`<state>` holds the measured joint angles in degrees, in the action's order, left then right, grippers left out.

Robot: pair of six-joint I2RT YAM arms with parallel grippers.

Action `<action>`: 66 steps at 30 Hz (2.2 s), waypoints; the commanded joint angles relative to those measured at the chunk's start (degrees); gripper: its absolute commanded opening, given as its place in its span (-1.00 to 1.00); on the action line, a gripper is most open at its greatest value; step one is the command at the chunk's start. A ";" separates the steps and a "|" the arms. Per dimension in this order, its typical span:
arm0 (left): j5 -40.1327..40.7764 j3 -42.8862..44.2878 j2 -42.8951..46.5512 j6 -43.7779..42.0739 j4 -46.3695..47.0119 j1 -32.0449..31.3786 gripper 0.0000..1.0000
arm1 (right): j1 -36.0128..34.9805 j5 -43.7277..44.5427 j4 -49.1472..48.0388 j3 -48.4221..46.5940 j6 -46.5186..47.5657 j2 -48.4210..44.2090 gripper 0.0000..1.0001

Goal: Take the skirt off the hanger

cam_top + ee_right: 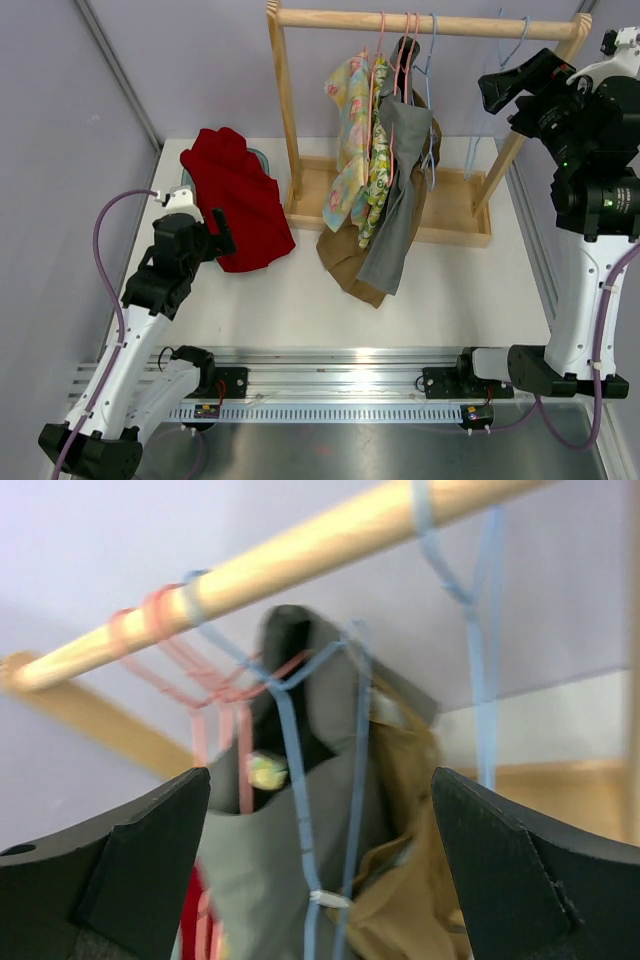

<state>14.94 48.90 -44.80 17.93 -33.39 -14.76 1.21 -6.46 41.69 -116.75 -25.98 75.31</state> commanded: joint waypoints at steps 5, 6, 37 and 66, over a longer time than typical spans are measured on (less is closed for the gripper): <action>-0.79 0.40 -0.12 -0.71 1.92 -0.26 0.98 | -3.05 -16.13 -4.96 -7.52 -1.54 6.68 0.94; -0.70 0.31 -0.12 -0.79 2.01 -0.26 0.98 | -3.84 -15.87 -4.95 -7.88 -1.27 8.52 0.90; -0.53 0.23 -1.26 -0.97 1.75 -0.26 0.98 | -9.39 -4.97 -9.52 -4.89 3.48 21.28 -0.73; 4.99 7.33 -1.33 -2.90 4.21 -10.79 0.98 | -9.30 4.35 -6.19 -2.35 6.73 2.67 -1.00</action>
<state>16.32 50.50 -45.54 16.43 -33.34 -19.75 -8.21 -3.79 41.36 -120.88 -20.12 85.32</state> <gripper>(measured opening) 0.987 0.032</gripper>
